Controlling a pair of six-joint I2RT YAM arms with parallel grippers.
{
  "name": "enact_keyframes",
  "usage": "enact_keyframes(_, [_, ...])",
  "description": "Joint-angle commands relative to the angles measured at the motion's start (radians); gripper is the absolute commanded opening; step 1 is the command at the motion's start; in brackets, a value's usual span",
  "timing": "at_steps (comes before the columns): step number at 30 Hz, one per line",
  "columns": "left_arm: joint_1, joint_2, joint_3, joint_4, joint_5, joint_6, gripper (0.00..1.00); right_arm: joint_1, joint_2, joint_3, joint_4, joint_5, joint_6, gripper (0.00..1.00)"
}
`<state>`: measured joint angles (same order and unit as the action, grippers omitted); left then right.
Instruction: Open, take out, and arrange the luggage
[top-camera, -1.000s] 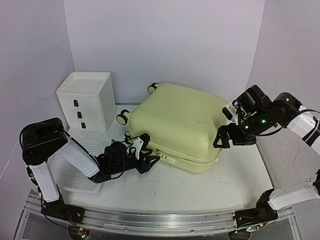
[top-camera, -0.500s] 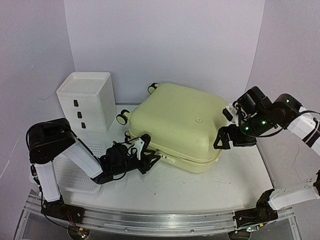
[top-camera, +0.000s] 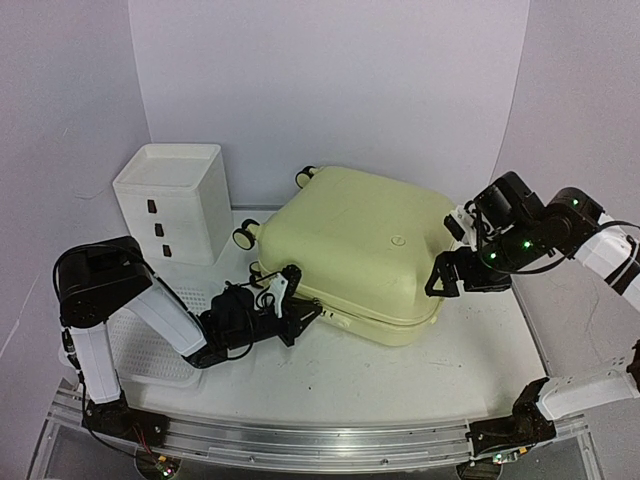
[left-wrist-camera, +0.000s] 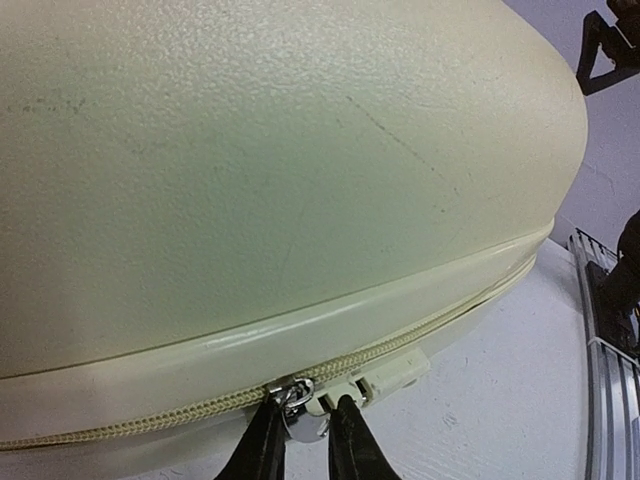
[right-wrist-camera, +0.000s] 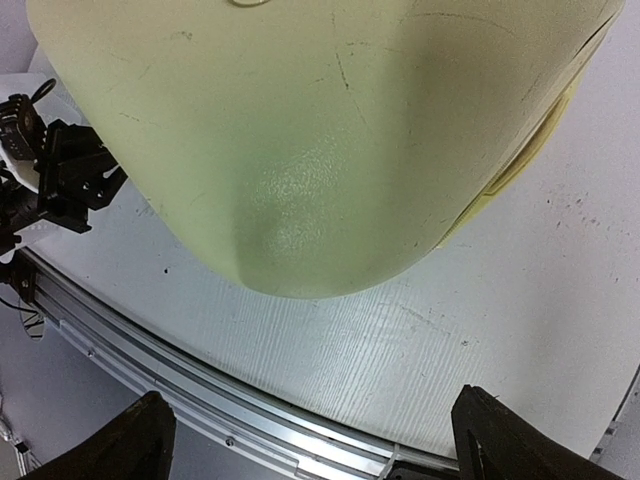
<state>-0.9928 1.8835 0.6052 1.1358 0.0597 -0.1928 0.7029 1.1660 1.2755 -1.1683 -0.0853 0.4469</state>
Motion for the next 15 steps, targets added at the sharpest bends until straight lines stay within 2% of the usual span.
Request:
enact_keyframes(1, [0.003, -0.008, 0.045, 0.09, -0.002, -0.01, 0.15, 0.005, -0.015, -0.006, 0.039, -0.002, 0.009, 0.98])
enact_keyframes(8, [0.003, 0.02, 0.055, 0.09, -0.043, -0.045, 0.13, 0.005, -0.022, -0.008, 0.04, -0.004, 0.016, 0.98])
enact_keyframes(15, [0.003, 0.021, 0.054, 0.089, -0.065, -0.054, 0.04, 0.004, -0.02, -0.014, 0.04, 0.012, 0.01, 0.98])
